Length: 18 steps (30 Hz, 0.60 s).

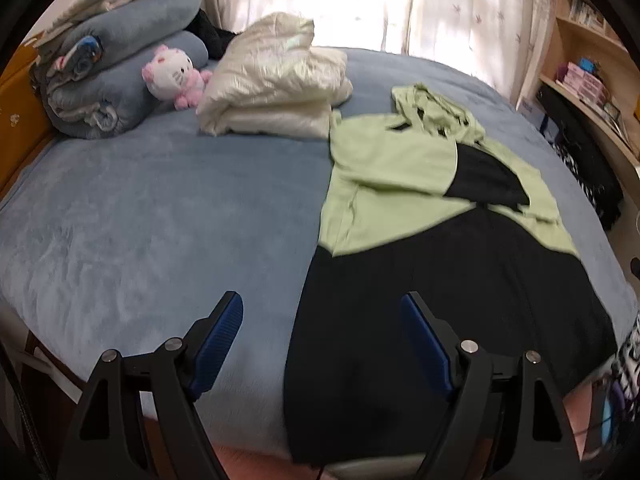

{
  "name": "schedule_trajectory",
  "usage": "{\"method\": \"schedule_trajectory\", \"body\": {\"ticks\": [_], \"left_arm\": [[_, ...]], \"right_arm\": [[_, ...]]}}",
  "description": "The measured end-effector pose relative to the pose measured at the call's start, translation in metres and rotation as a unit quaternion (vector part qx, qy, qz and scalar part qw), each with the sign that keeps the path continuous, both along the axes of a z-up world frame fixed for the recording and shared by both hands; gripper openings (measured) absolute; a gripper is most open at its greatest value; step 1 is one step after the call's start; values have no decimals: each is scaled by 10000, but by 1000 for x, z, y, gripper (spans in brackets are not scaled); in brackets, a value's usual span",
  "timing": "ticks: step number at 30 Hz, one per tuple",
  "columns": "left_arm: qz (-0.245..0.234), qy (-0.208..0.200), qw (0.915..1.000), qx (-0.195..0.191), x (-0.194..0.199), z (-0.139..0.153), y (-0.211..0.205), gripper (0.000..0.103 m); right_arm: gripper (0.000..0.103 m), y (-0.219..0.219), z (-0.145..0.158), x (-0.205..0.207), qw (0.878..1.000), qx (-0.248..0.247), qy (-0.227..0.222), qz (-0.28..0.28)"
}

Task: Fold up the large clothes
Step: 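Grasp the black jacket hem with both grippers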

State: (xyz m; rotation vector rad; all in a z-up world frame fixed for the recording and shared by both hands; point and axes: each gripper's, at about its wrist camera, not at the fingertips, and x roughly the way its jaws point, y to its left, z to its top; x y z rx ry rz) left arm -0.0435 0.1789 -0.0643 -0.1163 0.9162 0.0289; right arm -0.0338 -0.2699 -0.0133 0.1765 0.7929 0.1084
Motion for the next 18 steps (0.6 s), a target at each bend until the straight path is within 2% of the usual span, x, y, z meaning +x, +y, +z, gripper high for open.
{"method": "schedule_trajectory", "body": {"ticks": [6,9,13,18], "left_arm": [[-378,542,9972,-357,-10,-49,13,80],[-363,764,9951,-514,-11,-74,18,80],[-252,923,9915,-887,-7,-98,26,80],[-432,895,9899,-1010,-2,-105,27,80]], "right_arm": [[63,-43,-31,-29,9979,-235,496,-337],[63,-69,-53,-41,9943,-317,857,-554],[63,-101,-82,-51,9882,51,1286,-832],[63,-113,-105,-53,9860,493,1354,-834]]}}
